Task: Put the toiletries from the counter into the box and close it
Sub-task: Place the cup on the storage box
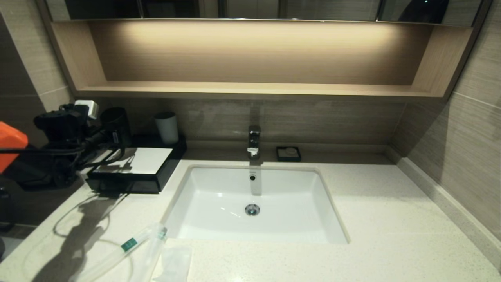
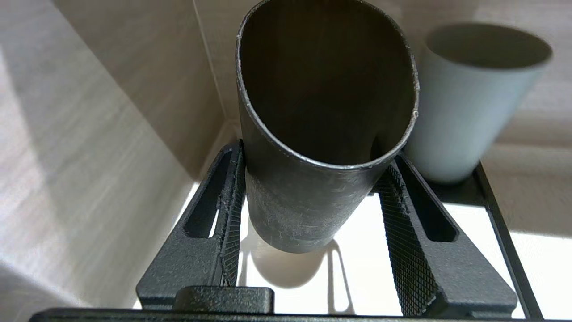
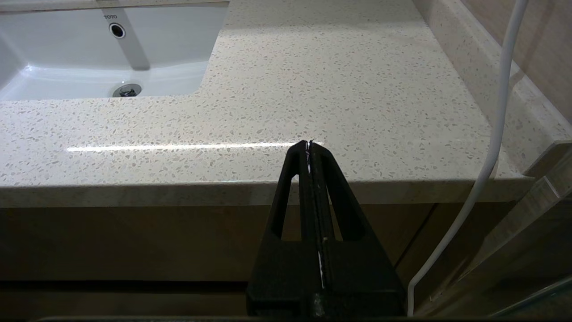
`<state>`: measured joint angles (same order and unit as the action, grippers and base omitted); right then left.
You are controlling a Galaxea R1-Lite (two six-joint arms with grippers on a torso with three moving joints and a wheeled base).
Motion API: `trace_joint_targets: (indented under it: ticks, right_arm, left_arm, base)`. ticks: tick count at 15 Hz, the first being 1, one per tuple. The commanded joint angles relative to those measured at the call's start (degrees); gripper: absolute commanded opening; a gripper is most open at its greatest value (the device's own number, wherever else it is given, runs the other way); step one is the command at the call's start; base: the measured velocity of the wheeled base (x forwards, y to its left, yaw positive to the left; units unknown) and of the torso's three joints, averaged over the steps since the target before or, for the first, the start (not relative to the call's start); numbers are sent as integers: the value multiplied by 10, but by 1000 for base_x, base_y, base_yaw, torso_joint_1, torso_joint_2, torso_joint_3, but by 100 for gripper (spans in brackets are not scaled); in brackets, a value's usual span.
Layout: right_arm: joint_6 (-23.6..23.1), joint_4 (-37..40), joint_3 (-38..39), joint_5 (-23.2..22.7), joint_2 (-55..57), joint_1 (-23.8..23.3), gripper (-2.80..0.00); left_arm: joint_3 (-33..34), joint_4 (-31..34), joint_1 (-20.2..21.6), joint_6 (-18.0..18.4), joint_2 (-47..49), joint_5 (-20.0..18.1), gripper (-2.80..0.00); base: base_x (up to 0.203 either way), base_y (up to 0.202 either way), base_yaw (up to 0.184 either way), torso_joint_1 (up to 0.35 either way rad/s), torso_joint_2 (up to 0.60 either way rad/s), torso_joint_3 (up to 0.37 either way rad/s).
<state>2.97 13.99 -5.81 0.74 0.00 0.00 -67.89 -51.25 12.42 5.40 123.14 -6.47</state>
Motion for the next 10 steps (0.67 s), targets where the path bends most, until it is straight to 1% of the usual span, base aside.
trace_joint_targets:
  ticks: [1,3,6,10]
  right_arm:
    - [0,1,0,0,1,0,-280]
    - [0,1,0,0,1,0,-280]
    - [0,1,0,1,1,0,-280]
    - [0,1,0,1,1,0,-280]
  left_arm:
    - [-29,20,0,0,21,-3,-280]
    - [-42,25,1,0,32,-2,-280]
    - [-75,74,1,0,44,3,-280]
    - [-79,72,6,-12,57,1,-280]
  base:
    - [0,0,0,0,0,0]
    - [0,0,0,0,0,0]
    - [0,0,0,0,0,0]
    - [0,0,0,0,0,0]
